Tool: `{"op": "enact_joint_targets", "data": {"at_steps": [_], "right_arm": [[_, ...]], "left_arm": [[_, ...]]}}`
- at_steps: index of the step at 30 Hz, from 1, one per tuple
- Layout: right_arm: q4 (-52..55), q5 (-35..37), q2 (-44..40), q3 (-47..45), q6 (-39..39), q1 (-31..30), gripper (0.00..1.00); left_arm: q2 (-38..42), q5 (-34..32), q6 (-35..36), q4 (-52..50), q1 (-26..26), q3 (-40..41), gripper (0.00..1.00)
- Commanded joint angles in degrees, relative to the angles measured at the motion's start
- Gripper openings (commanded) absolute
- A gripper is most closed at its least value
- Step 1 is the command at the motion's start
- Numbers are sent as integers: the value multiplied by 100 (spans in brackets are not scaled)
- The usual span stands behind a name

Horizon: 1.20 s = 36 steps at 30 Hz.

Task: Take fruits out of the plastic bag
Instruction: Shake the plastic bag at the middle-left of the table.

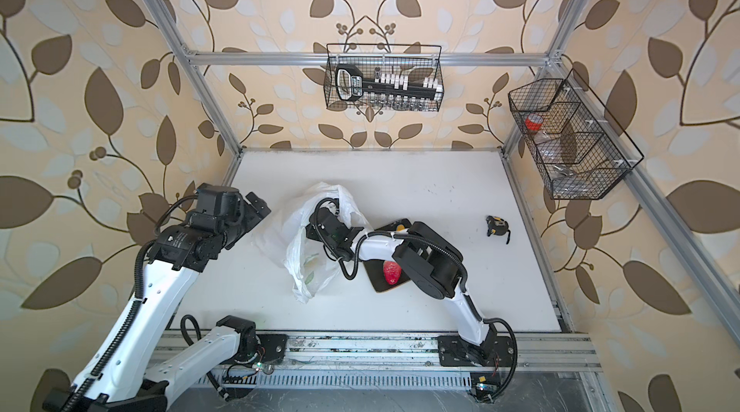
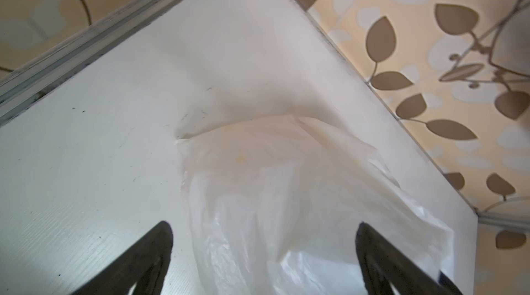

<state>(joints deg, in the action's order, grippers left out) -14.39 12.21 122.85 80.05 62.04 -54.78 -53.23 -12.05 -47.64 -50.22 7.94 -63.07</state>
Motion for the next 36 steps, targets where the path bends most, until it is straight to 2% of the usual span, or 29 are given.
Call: {"op": "enact_joint_targets", "data": {"at_steps": [1, 4, 12, 15, 20, 23, 30, 33, 36], "right_arm": [[7, -156, 31, 98, -21, -12, 70], [-17, -203, 20, 75, 6, -19, 70], [-65, -254, -42, 7, -68, -91, 70], [-64, -289, -34, 31, -67, -120, 70], [-55, -331, -39, 36, -74, -129, 70], [-60, -334, -50, 19, -76, -137, 70], [-52, -298, -118, -5, -150, -128, 70], [-37, -287, -179, -54, -204, -67, 71], [-93, -346, -309, -146, -242, 46, 72]], "left_arm": [[-56, 1121, -96, 194, -655, 314, 99], [-105, 1268, -605, 328, -1029, 747, 99], [-401, 2393, -1655, 1543, -1937, 1911, 99], [-530, 2492, -2080, 2139, -1978, 2257, 98], [-844, 2491, -2198, 2592, -2035, 2309, 88], [-1060, 2554, -2183, 2701, -2064, 2280, 75], [-1107, 2691, -2250, 2989, -2071, 2463, 28], [-1041, 2918, -1708, 2832, -2069, 2073, 12], [-1001, 3384, -1006, 2765, -2056, 1572, 6]]}}
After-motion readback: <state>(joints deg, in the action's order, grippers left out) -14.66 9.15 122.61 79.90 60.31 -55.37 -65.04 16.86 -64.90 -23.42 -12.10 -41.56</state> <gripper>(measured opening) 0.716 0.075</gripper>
